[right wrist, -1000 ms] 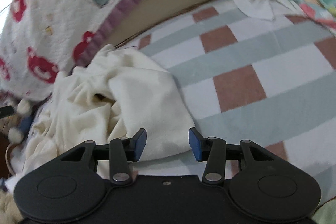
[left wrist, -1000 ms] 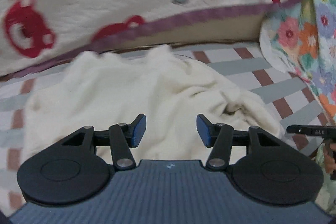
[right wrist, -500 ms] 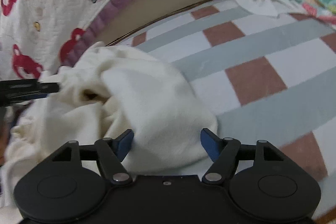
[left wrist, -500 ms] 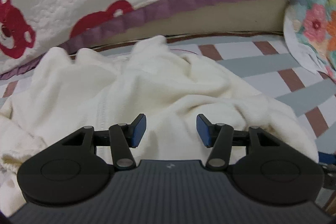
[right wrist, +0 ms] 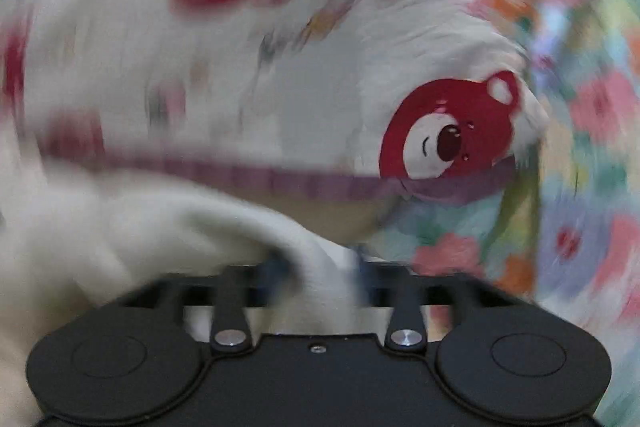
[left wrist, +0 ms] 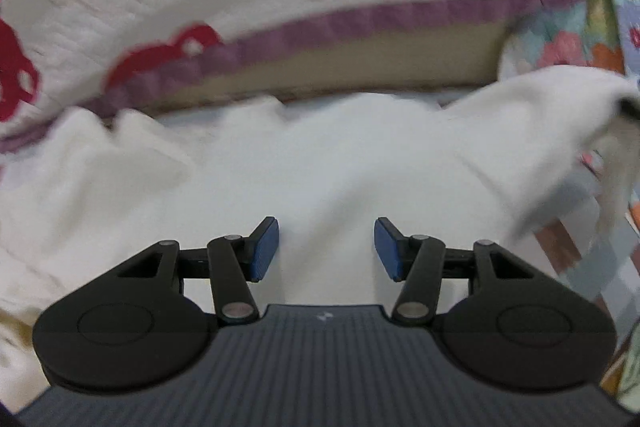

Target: Fold clothes

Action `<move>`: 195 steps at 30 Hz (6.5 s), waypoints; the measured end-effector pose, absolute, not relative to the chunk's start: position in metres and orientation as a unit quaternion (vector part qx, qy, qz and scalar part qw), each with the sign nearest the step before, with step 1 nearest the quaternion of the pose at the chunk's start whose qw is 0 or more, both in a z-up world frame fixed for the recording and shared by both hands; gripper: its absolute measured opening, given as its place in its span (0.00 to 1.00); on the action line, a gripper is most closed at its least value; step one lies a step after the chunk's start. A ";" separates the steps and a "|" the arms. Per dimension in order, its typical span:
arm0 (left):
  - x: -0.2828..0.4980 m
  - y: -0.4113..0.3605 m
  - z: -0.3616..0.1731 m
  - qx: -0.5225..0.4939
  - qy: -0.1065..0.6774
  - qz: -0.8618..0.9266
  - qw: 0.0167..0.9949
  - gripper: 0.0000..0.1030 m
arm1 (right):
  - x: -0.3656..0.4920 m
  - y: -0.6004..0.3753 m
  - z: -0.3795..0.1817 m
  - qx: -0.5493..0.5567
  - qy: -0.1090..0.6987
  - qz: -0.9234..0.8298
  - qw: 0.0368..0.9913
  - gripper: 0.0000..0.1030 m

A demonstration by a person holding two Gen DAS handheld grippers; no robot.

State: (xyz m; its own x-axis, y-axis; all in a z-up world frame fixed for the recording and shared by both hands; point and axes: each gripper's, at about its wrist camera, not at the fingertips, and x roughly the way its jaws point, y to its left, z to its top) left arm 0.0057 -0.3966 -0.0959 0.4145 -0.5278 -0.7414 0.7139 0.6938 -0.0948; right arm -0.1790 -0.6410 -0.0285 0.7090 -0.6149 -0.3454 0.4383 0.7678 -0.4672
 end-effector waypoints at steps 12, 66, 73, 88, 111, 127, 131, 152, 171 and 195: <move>-0.018 -0.441 -0.134 0.214 0.398 -0.405 0.795 0.51 | -0.244 -0.686 -0.105 0.077 0.349 -0.262 0.896 0.66; 0.093 -0.508 -0.091 0.191 0.297 -0.330 0.875 0.54 | -0.174 -0.839 -0.085 0.093 0.231 -0.404 0.880 0.40; 0.038 -0.431 -0.116 0.348 0.296 -0.386 0.801 0.58 | -0.203 -0.797 -0.147 0.259 0.307 -0.322 0.857 0.45; 0.091 -0.192 -0.078 0.138 0.348 -0.220 0.901 0.56 | -0.123 -0.631 -0.042 0.088 0.282 0.020 0.955 0.31; 0.186 -0.095 -0.127 -0.037 0.409 -0.200 0.889 0.42 | 0.108 -0.524 -0.001 0.055 0.506 -0.010 0.861 0.25; 0.167 -0.136 -0.140 0.031 0.356 -0.268 0.895 0.49 | 0.157 -0.592 -0.058 0.112 0.476 -0.063 0.870 0.59; 0.165 -0.142 -0.142 0.048 0.347 -0.271 0.897 0.51 | 0.158 -0.591 -0.067 0.125 0.479 -0.045 0.867 0.59; 0.187 -0.192 -0.141 0.087 0.334 -0.320 0.882 0.61 | 0.125 -0.583 -0.154 0.120 0.578 0.031 0.807 0.65; 0.299 -0.254 -0.167 0.007 0.436 -0.360 0.825 0.74 | 0.186 -0.585 -0.102 0.118 0.503 0.024 0.856 0.65; 0.289 -0.265 -0.123 0.103 0.326 -0.285 0.896 0.42 | 0.199 -0.541 -0.041 -0.046 0.297 0.001 0.954 0.40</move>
State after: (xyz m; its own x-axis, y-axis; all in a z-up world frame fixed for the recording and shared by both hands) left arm 0.2895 -0.2653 -0.1234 0.6257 -0.4431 -0.6420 0.5775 0.8164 -0.0006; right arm 0.1986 -0.5408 -0.0406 0.8234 -0.0249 -0.5668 -0.0302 0.9957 -0.0877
